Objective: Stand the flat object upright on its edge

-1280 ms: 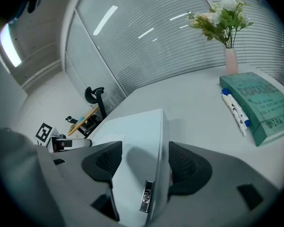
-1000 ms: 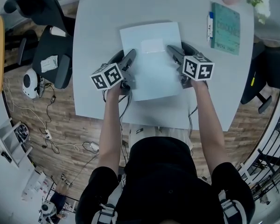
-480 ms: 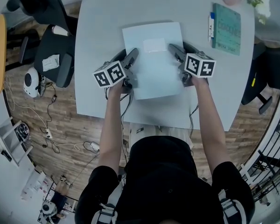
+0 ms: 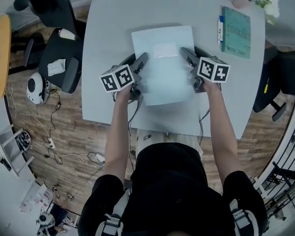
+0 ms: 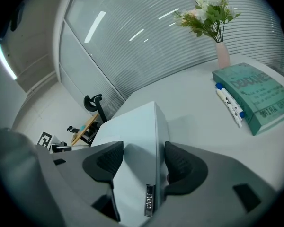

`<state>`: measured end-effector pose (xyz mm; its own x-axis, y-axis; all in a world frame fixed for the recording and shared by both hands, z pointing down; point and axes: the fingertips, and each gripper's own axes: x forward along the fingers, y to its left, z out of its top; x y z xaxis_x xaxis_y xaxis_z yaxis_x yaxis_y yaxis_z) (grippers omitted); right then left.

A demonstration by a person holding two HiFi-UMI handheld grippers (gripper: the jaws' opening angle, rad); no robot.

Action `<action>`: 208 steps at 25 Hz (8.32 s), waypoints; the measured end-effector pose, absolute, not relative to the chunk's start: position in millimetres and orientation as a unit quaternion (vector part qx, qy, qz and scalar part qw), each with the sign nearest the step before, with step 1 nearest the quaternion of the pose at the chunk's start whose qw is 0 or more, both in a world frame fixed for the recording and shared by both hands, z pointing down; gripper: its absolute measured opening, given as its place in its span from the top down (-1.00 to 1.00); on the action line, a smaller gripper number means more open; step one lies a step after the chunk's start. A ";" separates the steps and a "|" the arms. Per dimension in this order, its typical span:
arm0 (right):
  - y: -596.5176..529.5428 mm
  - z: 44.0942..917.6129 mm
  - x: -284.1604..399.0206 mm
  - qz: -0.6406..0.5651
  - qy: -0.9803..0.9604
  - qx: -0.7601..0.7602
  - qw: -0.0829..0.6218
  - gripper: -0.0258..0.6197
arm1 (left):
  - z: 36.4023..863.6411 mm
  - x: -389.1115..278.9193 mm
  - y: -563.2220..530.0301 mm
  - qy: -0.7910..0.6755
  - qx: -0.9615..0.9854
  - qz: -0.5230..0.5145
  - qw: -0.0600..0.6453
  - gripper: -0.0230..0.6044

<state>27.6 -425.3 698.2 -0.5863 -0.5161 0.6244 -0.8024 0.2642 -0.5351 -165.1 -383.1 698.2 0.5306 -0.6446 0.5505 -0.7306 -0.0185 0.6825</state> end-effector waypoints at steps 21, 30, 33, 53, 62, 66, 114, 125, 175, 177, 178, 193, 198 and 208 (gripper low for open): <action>-393.4 595.6 32.0 0.405 -0.804 0.424 0.104 0.13 | 603.3 -168.8 -357.4 -0.477 0.745 0.022 0.466 0.15; -378.3 563.3 31.9 0.387 -0.820 0.410 0.093 0.15 | 574.0 -168.0 -345.0 -0.469 0.766 0.023 0.440 0.16; -375.6 553.9 33.5 0.382 -0.825 0.406 0.090 0.16 | 565.0 -168.1 -344.5 -0.471 0.769 0.024 0.431 0.16; -359.2 517.5 33.2 0.349 -0.848 0.384 0.105 0.19 | 524.5 -167.7 -332.1 -0.436 0.811 0.036 0.388 0.15; -359.3 510.6 33.1 0.332 -0.855 0.381 0.118 0.19 | 517.0 -167.5 -331.7 -0.427 0.823 0.037 0.372 0.15; -360.9 511.5 32.7 0.330 -0.855 0.381 0.121 0.19 | 516.5 -168.3 -333.6 -0.425 0.826 0.037 0.369 0.15; -318.4 508.4 33.9 0.293 -0.867 0.387 0.110 0.19 | 512.6 -166.3 -294.3 -0.407 0.862 0.064 0.293 0.15; -300.0 508.3 37.4 0.299 -0.870 0.378 0.102 0.18 | 506.1 -166.4 -275.2 -0.413 0.860 0.062 0.293 0.15; 2.3 448.8 130.4 0.204 -0.908 0.355 0.090 0.60 | 442.7 -12.4 33.5 -0.483 0.845 0.035 0.226 0.62; 13.1 439.1 135.3 0.196 -0.909 0.359 0.079 0.70 | 434.2 -8.0 45.9 -0.488 0.845 0.030 0.217 0.66; 18.1 433.5 136.6 0.192 -0.910 0.360 0.073 0.73 | 428.5 -7.2 51.9 -0.491 0.845 0.027 0.212 0.67; 72.9 362.8 121.8 0.126 -0.926 0.355 0.031 0.87 | 364.8 -21.6 105.0 -0.519 0.844 0.023 0.133 0.82; 82.3 356.4 117.8 0.117 -0.928 0.352 0.028 0.87 | 357.1 -24.4 118.7 -0.508 0.852 0.020 0.127 0.83; 94.2 355.8 111.0 0.110 -0.928 0.355 0.035 0.87 | 355.4 -34.2 128.1 -0.512 0.849 0.015 0.126 0.83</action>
